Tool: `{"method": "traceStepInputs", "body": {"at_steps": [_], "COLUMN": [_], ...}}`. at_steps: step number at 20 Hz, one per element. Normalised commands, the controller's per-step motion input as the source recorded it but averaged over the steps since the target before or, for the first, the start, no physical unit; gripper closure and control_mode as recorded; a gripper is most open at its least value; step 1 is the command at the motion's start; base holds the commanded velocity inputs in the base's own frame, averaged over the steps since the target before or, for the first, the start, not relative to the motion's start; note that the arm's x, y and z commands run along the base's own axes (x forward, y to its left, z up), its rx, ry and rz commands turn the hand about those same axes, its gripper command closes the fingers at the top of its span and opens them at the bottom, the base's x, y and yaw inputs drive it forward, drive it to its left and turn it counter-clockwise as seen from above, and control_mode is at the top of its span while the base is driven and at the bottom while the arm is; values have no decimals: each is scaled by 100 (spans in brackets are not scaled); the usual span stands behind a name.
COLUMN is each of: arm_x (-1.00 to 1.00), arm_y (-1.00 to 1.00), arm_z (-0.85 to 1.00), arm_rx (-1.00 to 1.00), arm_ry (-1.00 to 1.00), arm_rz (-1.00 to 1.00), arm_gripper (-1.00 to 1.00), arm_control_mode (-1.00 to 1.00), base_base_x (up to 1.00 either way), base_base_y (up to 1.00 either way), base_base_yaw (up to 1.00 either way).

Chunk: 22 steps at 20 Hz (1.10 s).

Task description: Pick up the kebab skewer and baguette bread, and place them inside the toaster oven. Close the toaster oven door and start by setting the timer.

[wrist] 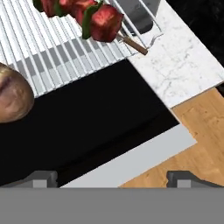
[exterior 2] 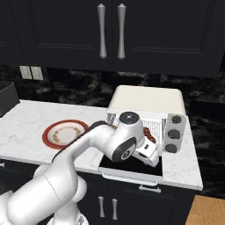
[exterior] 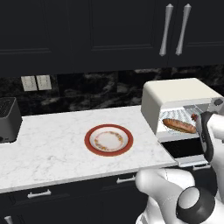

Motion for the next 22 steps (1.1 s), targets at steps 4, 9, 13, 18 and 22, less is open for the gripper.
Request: {"method": "traceStepInputs", "body": {"at_steps": [4, 9, 13, 18, 22], "arm_x": [2, 32, 29, 33, 24], "arm_y": [0, 0, 0, 0, 0], "arm_z": [-50, -30, -9, -10, -12], "arm_rx": [1, 4, 3, 6, 7], "arm_ry": [0, 0, 0, 0, 0], "arm_rz": [-1, 0, 0, 0, 0], "arm_gripper": [-100, -100, -100, -100, -100], "arm_control_mode": [-100, -100, -100, -100, -100], "base_base_x": [0, 0, 0, 0, 0], "base_base_y": [0, 0, 0, 0, 0], "base_base_yaw": [0, 0, 0, 0, 0]}}
